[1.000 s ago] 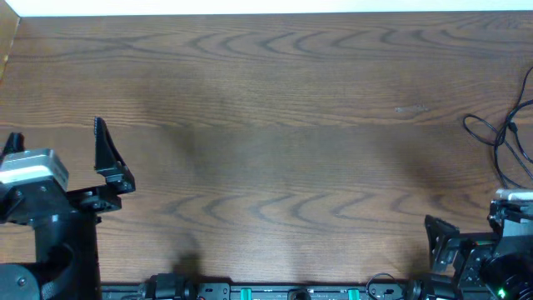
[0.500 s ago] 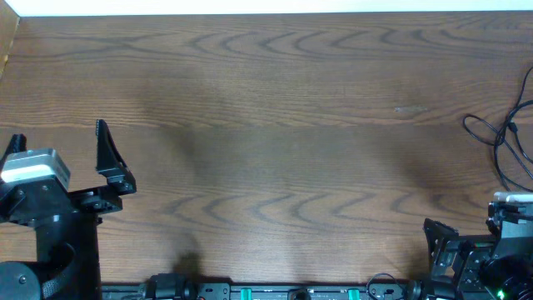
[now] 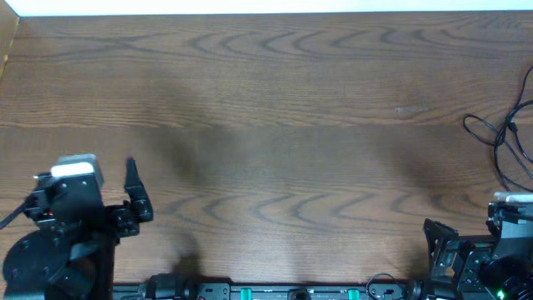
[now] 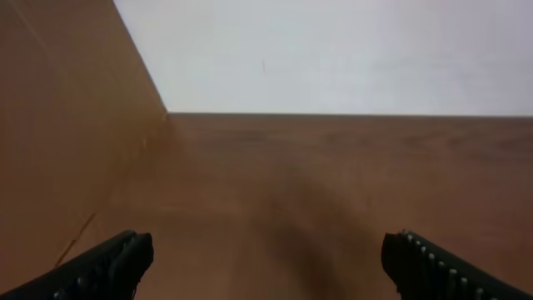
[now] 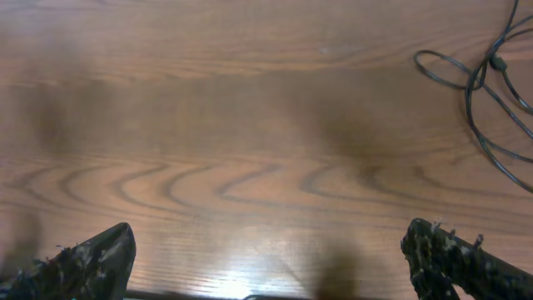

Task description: Untangle cables

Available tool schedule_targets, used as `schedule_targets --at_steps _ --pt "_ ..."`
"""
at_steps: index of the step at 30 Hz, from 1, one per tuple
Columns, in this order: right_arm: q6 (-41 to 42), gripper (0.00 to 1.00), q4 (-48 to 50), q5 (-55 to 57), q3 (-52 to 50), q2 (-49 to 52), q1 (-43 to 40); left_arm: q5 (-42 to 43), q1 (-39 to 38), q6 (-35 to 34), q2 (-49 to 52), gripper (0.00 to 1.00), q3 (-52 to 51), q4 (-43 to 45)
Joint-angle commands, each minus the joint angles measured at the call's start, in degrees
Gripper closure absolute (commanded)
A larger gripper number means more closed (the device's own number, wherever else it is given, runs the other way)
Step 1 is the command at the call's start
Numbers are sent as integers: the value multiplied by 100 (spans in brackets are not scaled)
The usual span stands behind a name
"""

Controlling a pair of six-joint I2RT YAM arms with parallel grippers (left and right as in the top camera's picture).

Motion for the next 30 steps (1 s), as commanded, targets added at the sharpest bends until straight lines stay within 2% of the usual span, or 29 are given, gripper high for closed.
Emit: schedule_targets --at_steps 1,6,9,13,20,26,30 --pt "11 1 -4 7 13 22 -35 72 -31 92 -2 7 44 243" --pt "11 1 -4 7 13 22 -35 1104 -33 98 4 7 20 946" --pt "11 1 -4 7 13 22 -35 1237 -22 101 -125 7 -245 1585" --pt "11 1 -4 7 13 22 -35 1504 120 98 -962 7 -1523 2887" --pt "11 1 -4 7 13 22 -35 1687 225 74 -2632 6 -3995 4472" --pt "11 1 -4 7 13 22 -35 1862 223 76 -3257 7 -5578 5447" --pt "11 1 -4 7 13 22 -35 1858 225 79 -3469 7 -6725 6535"
